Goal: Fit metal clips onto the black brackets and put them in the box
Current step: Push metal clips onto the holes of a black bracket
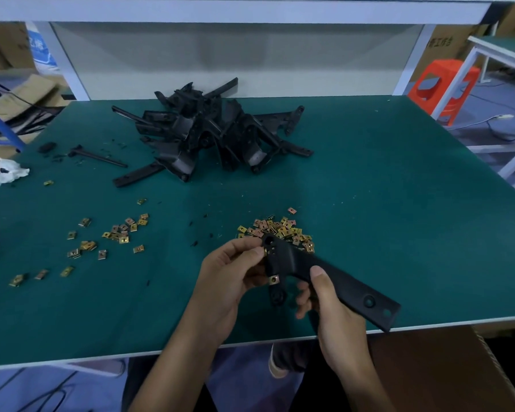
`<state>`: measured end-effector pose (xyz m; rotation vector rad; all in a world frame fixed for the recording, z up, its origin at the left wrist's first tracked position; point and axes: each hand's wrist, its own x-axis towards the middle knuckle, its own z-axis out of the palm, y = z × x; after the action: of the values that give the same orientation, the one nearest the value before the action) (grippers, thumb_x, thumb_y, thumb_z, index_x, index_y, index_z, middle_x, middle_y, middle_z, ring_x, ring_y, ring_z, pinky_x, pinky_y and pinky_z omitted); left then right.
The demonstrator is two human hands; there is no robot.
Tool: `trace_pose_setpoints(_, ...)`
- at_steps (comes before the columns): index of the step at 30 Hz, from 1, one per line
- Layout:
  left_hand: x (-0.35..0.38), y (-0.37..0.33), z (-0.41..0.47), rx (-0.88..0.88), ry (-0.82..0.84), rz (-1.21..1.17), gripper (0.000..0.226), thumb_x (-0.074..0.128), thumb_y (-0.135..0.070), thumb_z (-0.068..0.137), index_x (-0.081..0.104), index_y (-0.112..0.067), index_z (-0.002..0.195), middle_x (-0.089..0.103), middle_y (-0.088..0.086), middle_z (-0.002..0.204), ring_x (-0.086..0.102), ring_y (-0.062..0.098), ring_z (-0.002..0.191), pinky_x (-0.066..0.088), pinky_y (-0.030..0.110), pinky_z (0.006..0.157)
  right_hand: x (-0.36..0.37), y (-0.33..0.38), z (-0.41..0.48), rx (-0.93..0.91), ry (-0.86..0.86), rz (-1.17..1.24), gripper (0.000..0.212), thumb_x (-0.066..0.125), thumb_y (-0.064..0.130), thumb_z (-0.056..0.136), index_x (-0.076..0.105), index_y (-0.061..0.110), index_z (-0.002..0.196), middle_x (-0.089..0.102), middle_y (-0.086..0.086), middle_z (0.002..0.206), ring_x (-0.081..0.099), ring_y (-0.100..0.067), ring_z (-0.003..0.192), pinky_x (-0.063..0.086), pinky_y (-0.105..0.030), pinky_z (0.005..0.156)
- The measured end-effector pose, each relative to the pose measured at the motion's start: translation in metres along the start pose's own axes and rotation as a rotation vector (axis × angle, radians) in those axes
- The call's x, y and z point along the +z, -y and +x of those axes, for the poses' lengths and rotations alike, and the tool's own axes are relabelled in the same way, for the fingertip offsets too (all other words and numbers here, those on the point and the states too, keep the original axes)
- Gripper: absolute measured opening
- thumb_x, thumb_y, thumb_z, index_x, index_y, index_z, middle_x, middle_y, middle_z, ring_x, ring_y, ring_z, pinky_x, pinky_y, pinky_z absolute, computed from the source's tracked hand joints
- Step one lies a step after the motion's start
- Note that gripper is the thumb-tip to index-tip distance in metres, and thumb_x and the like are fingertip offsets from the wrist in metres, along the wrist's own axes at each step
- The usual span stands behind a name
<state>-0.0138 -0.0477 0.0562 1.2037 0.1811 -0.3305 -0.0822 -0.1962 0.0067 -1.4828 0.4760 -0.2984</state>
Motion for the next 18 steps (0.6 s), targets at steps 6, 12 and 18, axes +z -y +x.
trace_pose_setpoints(6, -0.013, 0.005, 0.004, 0.068, -0.078, 0.279, 0.008, 0.072, -0.020, 0.091, 0.075, -0.020, 0.098, 0.077, -0.006, 0.087, 0.070, 0.008, 0.077, 0.054, 0.019, 0.064, 0.008, 0.003, -0.012, -0.040, 0.045, -0.106, 0.052, 0.056, 0.082, 0.077, 0.075, 0.034, 0.082, 0.074, 0.005, 0.076, 0.071, -0.009, 0.070, 0.054, -0.021, 0.066)
trace_pose_setpoints(12, -0.009, 0.013, 0.002, 0.171, -0.093, 0.542, 0.032, 0.078, -0.046, 0.070, 0.074, -0.032, 0.099, 0.077, -0.016, 0.092, 0.073, 0.003, 0.089, 0.059, 0.034, 0.082, 0.018, 0.007, -0.018, -0.276, 0.035, -0.084, 0.029, 0.063, 0.062, 0.091, 0.072, 0.044, 0.112, 0.074, 0.009, 0.094, 0.073, -0.011, 0.081, 0.054, -0.018, 0.065)
trace_pose_setpoints(18, -0.009, 0.017, 0.005, 0.223, -0.124, 0.487, 0.029, 0.083, -0.033, 0.076, 0.074, -0.036, 0.103, 0.078, -0.014, 0.089, 0.074, 0.004, 0.085, 0.061, 0.032, 0.077, 0.017, 0.005, -0.016, -0.349, 0.054, -0.092, 0.024, 0.062, 0.057, 0.095, 0.070, 0.048, 0.116, 0.074, 0.010, 0.096, 0.073, -0.012, 0.081, 0.054, -0.019, 0.065)
